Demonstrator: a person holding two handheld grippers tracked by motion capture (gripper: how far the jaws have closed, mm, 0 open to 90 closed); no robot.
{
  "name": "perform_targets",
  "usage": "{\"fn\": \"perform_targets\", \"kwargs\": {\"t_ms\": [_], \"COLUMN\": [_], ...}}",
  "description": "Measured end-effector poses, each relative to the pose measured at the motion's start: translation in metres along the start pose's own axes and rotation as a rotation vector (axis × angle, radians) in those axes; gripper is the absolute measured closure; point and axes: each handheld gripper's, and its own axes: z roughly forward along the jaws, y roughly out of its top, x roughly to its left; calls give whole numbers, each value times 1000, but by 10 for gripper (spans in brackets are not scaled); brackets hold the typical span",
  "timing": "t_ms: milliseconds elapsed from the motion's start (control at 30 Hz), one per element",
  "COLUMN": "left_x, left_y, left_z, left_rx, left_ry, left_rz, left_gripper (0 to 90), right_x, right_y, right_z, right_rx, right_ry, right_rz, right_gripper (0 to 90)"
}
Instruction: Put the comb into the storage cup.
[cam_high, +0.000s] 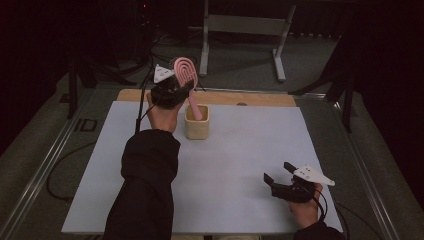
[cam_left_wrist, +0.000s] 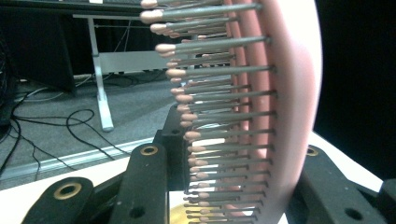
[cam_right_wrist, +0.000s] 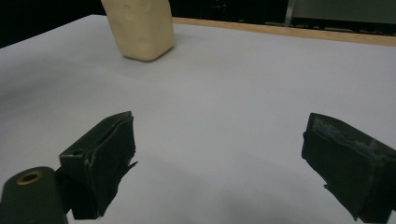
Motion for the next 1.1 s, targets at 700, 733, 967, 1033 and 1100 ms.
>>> {"fn": "perform_targets", "kwargs": {"t_ms": [700,733,967,1033,1100], "left_x": [-6,-5,-3,-3,-3], "left_y": [-3,-3,-4,-5,-6], "left_z": [6,6,10,11,13], "left_rx": [-7,-6,-3,3,10], "left_ry": [-5,0,4,7,8], "left_rz": [-4,-3,-5,-5,-3], "left_gripper": [646,646,646,646,646], "right_x": [0,0,0,0,0], "right_y": [0,-1,-1,-1,-1], "right_z": [1,1,1,1,1], "right_rx": [6,5,9,7,8], "right_ry": [2,2,4,3,4], "right_rz": [0,1,4,3,3], "right_gripper": [96,96,96,96,96]}}
